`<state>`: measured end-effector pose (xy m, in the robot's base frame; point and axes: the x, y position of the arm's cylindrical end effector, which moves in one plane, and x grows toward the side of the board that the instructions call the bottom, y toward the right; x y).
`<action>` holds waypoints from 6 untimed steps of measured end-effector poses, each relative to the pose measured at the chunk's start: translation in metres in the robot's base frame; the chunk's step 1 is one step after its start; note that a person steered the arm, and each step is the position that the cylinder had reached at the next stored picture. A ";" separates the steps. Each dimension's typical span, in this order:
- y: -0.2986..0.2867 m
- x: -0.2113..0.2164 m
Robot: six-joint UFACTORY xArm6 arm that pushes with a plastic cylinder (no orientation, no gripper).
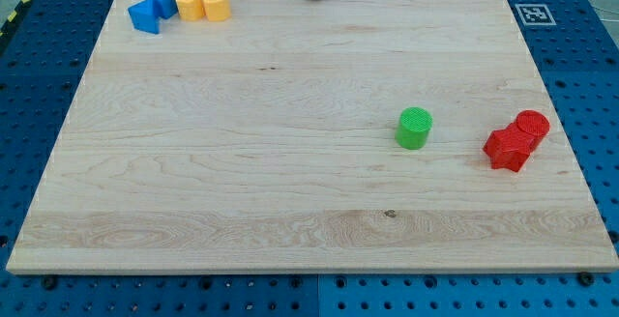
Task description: Push blue cube slightly towards down
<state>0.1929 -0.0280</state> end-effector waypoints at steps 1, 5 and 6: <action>-0.058 -0.001; -0.149 -0.002; -0.180 -0.001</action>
<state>0.1921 -0.2084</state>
